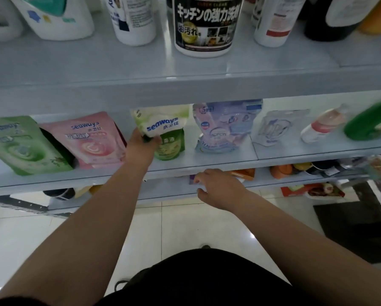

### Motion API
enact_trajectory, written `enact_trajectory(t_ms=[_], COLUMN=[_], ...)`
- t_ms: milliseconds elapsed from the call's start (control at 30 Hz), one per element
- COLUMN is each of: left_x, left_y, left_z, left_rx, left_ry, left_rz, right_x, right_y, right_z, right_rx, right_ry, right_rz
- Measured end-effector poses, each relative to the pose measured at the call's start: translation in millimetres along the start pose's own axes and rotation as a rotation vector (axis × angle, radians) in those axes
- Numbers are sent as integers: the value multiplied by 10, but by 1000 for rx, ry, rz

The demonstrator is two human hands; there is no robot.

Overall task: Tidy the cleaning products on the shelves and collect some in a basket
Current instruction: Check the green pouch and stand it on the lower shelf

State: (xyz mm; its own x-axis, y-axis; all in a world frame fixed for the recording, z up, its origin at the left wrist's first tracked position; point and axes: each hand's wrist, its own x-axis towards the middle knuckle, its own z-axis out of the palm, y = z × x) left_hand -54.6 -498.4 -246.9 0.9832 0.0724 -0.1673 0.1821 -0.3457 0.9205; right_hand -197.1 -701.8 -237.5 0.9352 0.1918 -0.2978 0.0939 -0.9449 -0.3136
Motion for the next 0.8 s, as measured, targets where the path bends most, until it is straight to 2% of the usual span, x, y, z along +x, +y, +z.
enact_trajectory(t_ms=[167,267,367,533,667,800], left_x=[-320,-621,-956,-1367,-1527,-1621], left_y=[-69,-77,-104,-5,139,107], left_z=[-88,-195,-309,-389,-477,-661], left_rx=[3,-27,4,-147,-235,-265], left_ry=[66,70,56,-19,-86,-168], left_rz=[9,-31,-53,-67,-78,-63], right_x=[-13,6,-15,-115,-202,-316], right_y=[117,114,43,-205,-479,-670], right_z=[4,60,136,165,228,256], right_rx=[39,160,462,1055,1471,1590], right_ry=[5,31,40,-107,-63,67], right_rz=[-39,-17,76,119,116,159])
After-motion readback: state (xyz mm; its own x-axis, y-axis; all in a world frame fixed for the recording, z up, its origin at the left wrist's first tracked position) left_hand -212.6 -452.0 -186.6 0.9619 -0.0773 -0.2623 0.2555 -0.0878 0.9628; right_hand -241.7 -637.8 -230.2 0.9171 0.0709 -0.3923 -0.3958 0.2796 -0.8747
